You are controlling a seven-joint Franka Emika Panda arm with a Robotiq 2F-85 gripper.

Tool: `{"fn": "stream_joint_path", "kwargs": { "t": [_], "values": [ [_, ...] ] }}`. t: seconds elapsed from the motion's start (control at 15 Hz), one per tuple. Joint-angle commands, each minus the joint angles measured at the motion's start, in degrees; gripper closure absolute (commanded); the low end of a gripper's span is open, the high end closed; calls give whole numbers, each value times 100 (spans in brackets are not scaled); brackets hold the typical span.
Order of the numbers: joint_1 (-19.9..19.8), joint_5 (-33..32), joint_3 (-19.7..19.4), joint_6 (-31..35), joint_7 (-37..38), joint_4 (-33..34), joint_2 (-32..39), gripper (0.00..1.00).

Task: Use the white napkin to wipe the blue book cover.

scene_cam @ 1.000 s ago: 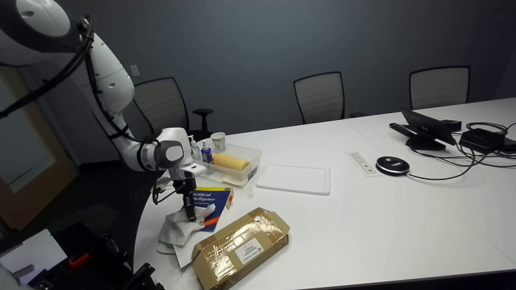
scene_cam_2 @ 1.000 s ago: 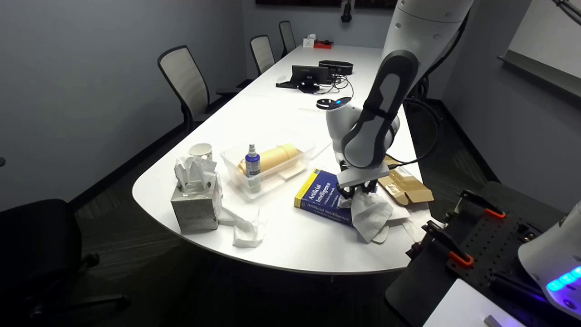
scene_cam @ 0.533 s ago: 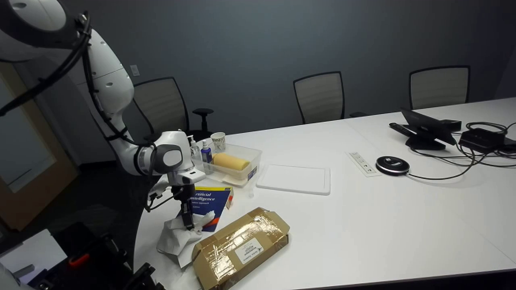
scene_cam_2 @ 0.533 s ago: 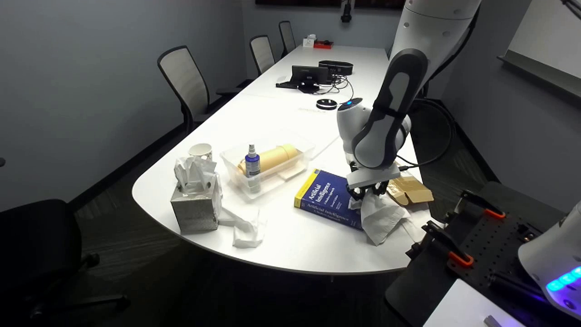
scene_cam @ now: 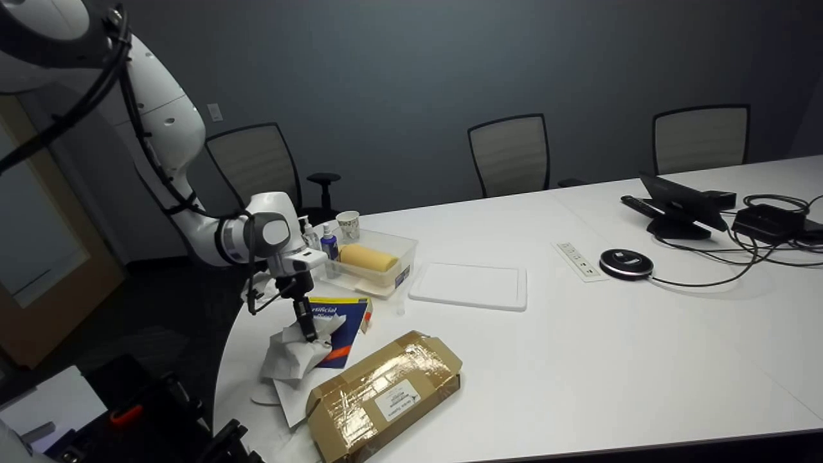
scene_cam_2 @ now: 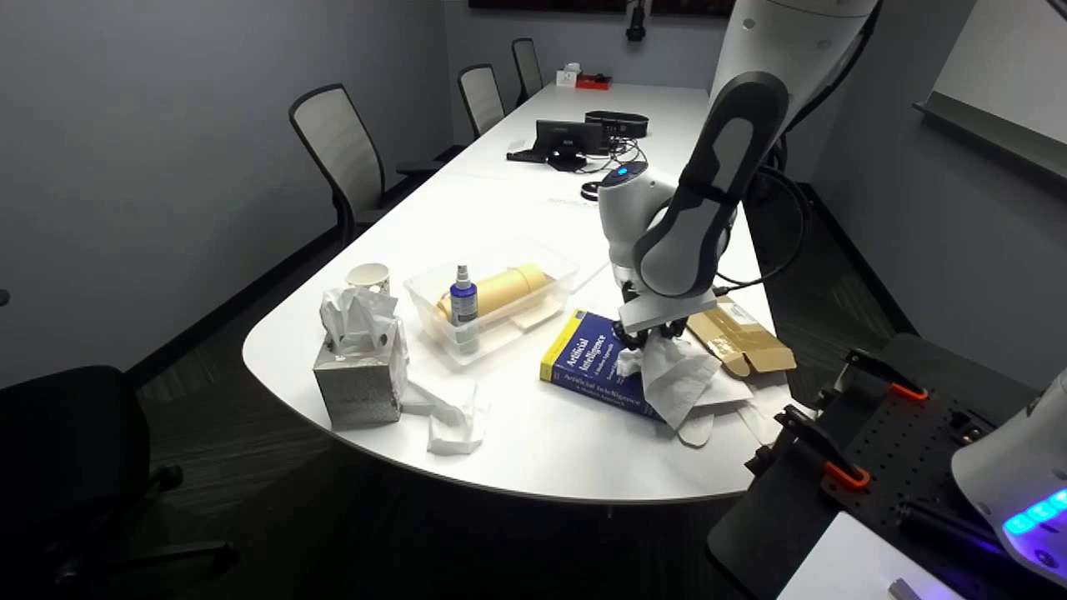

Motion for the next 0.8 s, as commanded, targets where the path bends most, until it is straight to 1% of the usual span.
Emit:
{"fn": "stream_joint_path", "kwargs": {
  "t": [0.0, 0.2, 0.47, 0.6, 0.73],
  "values": [
    [-30, -194, 173, -206, -216, 457, 70, 97],
    [-167, -92, 517, -60, -564, 752, 101, 97],
    [-37, -155, 852, 17, -1017, 983, -11, 97],
    [-41, -103, 1090, 24, -1331, 1023, -98, 97],
    [-155, 36, 1461, 63, -1765, 988, -170, 97]
  ]
}}
